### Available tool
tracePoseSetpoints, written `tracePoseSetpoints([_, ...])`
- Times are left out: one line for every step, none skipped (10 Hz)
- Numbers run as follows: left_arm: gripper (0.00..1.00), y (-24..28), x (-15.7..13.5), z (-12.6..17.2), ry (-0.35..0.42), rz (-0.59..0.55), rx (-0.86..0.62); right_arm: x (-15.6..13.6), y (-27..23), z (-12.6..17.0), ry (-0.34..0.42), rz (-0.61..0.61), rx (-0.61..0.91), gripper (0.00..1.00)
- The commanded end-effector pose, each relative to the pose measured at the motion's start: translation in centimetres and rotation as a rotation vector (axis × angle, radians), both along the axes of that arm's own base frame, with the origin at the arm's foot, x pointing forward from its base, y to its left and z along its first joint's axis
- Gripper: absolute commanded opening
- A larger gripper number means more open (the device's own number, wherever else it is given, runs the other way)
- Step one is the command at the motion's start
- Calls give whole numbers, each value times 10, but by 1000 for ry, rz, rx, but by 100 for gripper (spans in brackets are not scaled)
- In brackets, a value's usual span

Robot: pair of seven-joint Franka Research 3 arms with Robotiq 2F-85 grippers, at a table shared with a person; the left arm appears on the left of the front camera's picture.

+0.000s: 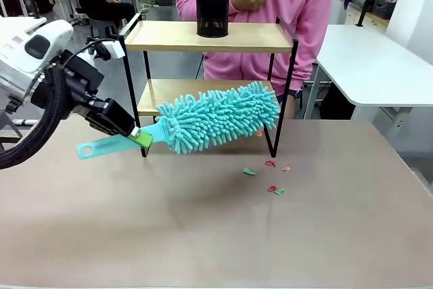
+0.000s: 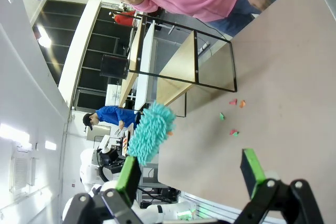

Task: Clean the shelf.
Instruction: Clean the remaining tier of the Shelf with the Duster once objects are removed.

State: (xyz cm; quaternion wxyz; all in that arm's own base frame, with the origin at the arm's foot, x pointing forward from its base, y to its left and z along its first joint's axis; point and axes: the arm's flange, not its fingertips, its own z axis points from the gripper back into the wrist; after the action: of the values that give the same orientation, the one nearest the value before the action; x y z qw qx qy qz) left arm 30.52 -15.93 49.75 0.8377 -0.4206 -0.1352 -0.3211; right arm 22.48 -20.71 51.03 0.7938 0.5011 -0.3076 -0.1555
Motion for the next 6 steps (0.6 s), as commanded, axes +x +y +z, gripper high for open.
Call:
tracePoseSetpoints([12,19,-10,0,74,-192,-60,2,0,1,-35,6,3,100])
tracePoseSetpoints([12,27,-13,0,25,-182,-69,2,0,1,-35,6,3,100])
tracePoseSetpoints([12,26,-10,0,-83,69,11,2,0,1,-35,6,3,100])
tracePoseSetpoints([12,30,-12,6,131,-168,-251,2,0,1,-35,6,3,100])
tracePoseSetpoints([12,22,-16,-2,-5,-50,-60,2,0,1,-35,6,3,100])
tracePoseSetpoints([12,23,-19,1,-7,-52,-102,2,0,1,-35,6,3,100])
